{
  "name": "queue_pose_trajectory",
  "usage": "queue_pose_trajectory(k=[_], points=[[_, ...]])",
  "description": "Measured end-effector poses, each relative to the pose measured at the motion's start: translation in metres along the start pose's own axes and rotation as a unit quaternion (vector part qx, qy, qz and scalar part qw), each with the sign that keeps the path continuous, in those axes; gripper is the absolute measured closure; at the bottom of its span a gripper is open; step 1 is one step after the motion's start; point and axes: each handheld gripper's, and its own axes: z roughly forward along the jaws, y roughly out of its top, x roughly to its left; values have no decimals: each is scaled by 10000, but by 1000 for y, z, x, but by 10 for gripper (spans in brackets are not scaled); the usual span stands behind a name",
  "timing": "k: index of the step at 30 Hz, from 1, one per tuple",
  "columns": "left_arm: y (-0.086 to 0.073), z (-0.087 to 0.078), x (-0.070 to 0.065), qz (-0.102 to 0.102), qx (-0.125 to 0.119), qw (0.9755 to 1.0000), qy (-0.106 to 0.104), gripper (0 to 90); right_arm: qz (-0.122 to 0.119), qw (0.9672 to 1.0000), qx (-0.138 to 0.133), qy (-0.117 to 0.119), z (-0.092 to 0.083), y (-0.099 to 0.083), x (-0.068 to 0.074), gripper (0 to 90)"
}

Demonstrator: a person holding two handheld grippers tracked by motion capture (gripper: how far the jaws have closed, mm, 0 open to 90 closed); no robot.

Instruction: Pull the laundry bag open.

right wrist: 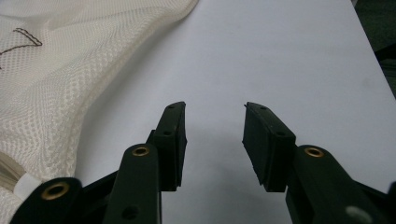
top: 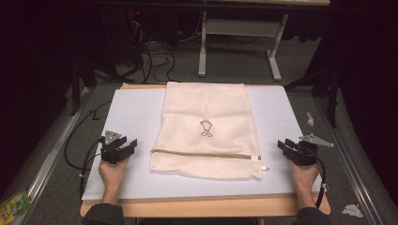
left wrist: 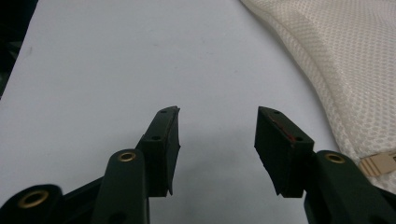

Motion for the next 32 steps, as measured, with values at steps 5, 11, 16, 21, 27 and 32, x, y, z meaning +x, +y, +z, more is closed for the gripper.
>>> queue_pose_trajectory(k=[5, 11, 16, 21, 27, 32], points=[[-1, 2, -1, 60, 22, 10000, 61, 497, -27, 10000, 33, -49, 1, -2, 0, 581], [-2, 3, -4, 160, 49, 9998, 109, 478, -72, 9999, 73, -133, 2, -2, 2, 546], [-2, 4, -6, 262, 105, 9995, 137, 465, -216, 9993, 126, -272, 3, -3, 6, 532], [-2, 4, -7, 268, 136, 9995, 126, 454, -244, 9992, 138, -301, 4, -3, 7, 524], [-2, 5, -6, 256, 169, 9995, 122, 441, -213, 9991, 191, -299, 5, -3, 7, 512], [-2, 6, -6, 233, 202, 9994, 128, 430, -175, 9991, 260, -294, 6, -2, 6, 494]])
